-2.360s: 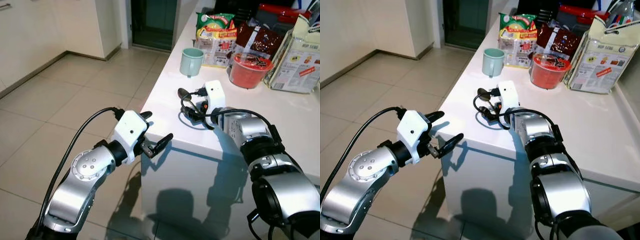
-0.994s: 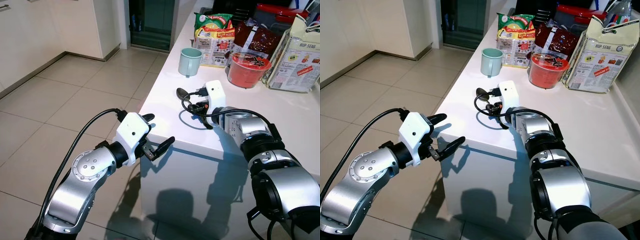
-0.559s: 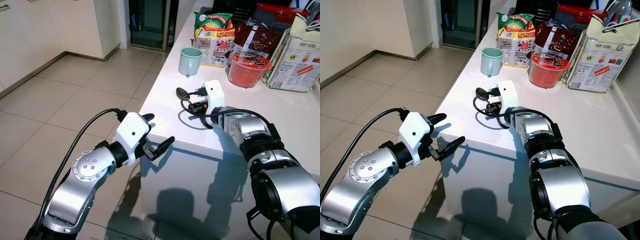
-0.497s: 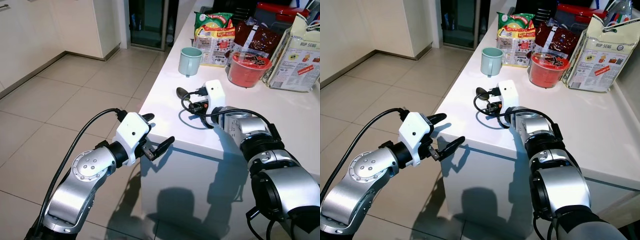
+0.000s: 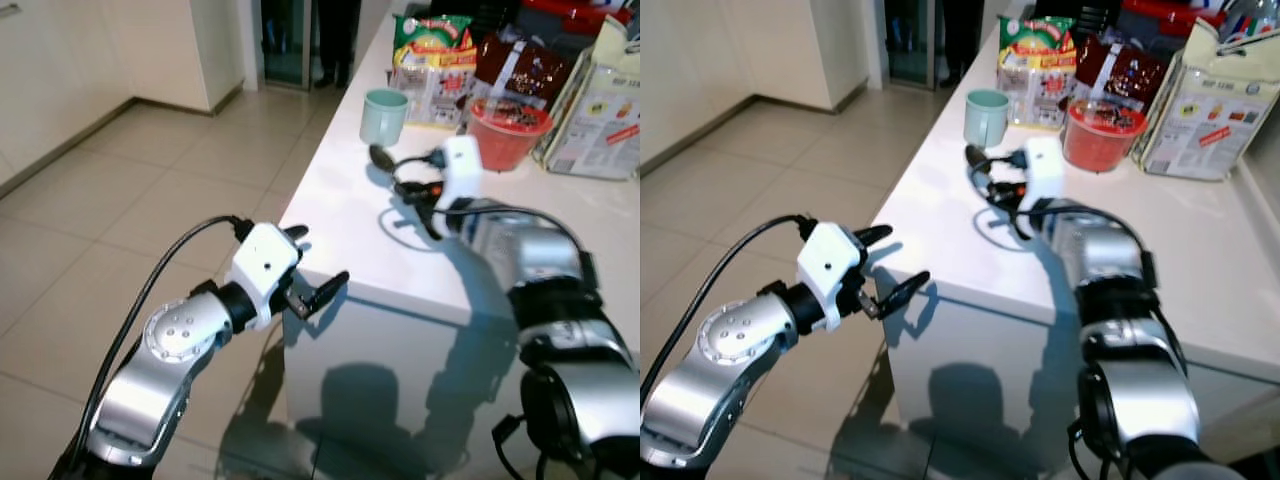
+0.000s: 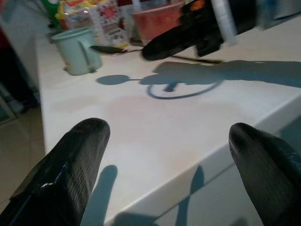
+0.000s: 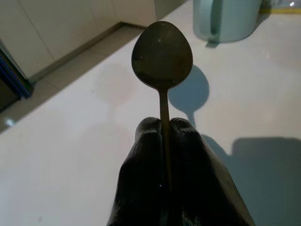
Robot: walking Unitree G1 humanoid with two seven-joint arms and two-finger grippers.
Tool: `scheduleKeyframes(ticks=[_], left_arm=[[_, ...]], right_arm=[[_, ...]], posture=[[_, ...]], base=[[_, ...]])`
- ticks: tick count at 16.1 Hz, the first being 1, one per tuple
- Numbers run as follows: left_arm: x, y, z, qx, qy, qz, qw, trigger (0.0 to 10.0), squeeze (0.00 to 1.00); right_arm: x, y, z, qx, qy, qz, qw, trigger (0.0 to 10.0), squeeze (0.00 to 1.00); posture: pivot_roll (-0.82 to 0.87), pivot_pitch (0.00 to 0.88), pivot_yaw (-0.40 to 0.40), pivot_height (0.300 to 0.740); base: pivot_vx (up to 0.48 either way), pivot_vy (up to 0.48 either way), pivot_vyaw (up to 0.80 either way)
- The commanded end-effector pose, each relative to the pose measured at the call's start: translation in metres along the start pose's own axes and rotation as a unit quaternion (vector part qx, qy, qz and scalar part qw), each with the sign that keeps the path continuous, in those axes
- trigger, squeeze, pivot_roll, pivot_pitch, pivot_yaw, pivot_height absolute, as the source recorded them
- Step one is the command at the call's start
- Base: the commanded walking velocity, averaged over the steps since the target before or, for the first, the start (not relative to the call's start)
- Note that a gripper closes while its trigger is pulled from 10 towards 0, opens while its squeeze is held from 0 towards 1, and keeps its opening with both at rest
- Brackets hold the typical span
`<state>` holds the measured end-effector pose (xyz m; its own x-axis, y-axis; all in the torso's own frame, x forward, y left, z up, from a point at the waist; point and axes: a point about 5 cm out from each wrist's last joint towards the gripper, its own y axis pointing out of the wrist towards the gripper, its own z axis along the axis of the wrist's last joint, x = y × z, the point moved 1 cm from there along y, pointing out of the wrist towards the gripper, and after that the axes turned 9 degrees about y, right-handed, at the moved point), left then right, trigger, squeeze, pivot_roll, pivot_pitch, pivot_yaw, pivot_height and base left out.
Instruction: Setting the table
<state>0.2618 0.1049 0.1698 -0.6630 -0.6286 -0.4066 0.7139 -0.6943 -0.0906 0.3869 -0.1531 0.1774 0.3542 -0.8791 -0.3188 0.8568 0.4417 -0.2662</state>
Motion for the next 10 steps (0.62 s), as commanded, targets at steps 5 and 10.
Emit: scheduleKeyframes(ticks=[5,10], left_arm=[[-0.018,-0.003,0.0,-0.003,-0.001,0.094,0.996,10.0,0.0],[-0.016,0.001,0.002,0.006,-0.011,0.105,0.994,10.0,0.0]], right_arm=[[-0.008,-0.04,0.011,0.066,0.047,-0.033,0.996,0.0,0.0],[-0.027,-0.07,0.002,0.146,0.092,-0.037,0.984,10.0,0.0]], posture=[[0.06,0.0,-0.04,0.74],[0.04,0.0,-0.021,0.74]], base=[[0.0,0.0,0.0],[0.0,0.0,0.0]])
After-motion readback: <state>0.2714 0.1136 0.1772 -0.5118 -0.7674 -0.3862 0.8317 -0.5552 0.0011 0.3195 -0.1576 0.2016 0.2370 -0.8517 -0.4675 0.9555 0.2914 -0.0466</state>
